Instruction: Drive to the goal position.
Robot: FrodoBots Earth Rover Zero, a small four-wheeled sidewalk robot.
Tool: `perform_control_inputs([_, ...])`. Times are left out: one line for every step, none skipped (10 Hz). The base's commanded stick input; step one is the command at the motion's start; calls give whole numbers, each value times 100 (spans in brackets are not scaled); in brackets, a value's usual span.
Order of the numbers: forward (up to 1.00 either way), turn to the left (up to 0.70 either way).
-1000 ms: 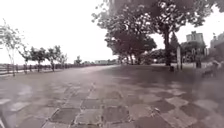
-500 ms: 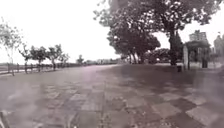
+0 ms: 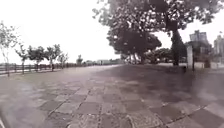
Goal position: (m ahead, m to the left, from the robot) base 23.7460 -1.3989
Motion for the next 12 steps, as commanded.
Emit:
perform_control_inputs([100, 22])
perform_control_inputs([100, 23])
perform_control_inputs([100, 14])
perform_control_inputs([100, 4])
perform_control_inputs([100, 0])
perform_control_inputs([100, 0])
perform_control_inputs([100, 0])
perform_control_inputs([100, 0])
perform_control_inputs([100, 0])
perform_control_inputs([100, 0])
perform_control_inputs([100, 0])
perform_control_inputs([100, 0])
